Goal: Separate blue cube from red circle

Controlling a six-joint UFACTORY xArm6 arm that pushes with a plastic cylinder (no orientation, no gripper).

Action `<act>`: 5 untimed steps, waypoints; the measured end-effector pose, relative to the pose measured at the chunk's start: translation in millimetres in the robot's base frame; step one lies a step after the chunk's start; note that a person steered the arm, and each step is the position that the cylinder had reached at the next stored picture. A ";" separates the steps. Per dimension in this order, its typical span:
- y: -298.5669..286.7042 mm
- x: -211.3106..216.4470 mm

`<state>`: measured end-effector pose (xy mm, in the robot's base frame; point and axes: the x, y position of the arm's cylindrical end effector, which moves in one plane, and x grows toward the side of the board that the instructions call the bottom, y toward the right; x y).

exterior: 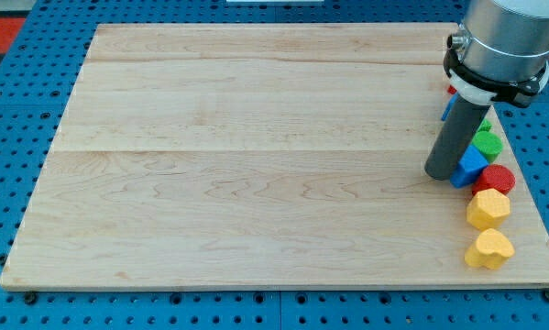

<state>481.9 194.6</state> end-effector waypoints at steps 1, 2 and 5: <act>17.7 -2.5; 28.1 -4.2; -13.8 -7.8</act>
<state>474.0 180.9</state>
